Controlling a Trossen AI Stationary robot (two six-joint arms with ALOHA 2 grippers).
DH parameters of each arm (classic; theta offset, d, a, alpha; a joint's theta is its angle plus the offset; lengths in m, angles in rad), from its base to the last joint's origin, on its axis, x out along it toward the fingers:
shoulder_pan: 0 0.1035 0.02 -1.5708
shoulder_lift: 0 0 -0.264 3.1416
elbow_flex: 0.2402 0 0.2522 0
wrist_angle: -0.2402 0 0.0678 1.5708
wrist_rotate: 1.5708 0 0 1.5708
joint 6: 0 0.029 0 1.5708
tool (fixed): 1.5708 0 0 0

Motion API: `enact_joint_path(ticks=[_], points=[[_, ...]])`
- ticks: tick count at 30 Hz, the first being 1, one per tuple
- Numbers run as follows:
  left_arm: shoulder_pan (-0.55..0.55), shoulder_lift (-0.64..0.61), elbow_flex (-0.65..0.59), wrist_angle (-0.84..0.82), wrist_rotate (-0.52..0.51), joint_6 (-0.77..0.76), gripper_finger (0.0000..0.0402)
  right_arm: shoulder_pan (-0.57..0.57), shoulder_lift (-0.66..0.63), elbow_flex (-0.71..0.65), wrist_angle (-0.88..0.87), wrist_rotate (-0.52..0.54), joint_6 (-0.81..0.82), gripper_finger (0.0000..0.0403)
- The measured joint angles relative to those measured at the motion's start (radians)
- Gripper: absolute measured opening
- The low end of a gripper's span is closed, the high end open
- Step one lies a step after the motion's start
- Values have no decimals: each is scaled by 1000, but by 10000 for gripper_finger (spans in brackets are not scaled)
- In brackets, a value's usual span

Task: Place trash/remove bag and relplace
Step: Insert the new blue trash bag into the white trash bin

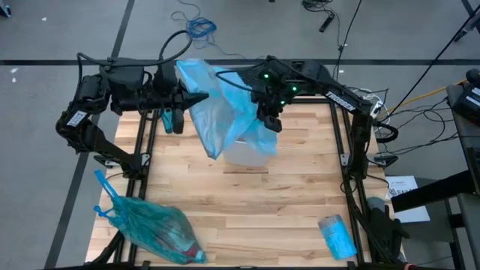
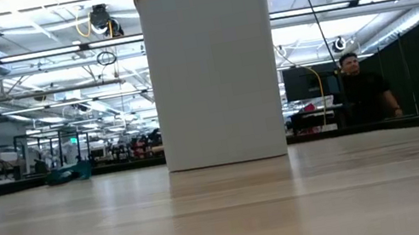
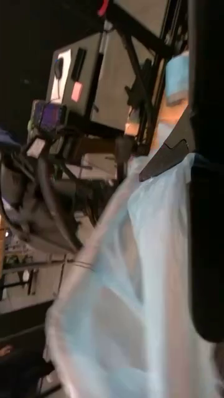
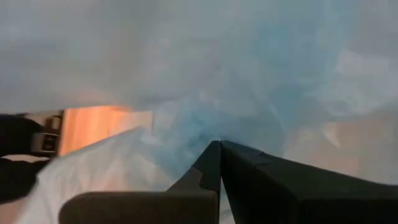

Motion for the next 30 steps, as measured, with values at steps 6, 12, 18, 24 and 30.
enact_joint_path(ticks=[6,12,18,24,30], points=[[0,13,0,-4,82,-24,0,-2,33,0,-17,40,-9,0],[0,37,0,-41,101,-27,0,-5,64,0,-15,42,-10,0],[0,71,0,-97,101,-28,0,-8,85,0,-16,46,-13,0],[0,117,0,-128,132,-36,0,-21,91,-16,-17,46,-13,0],[0,148,0,-130,197,-37,0,-29,91,-95,-25,39,-15,0]])
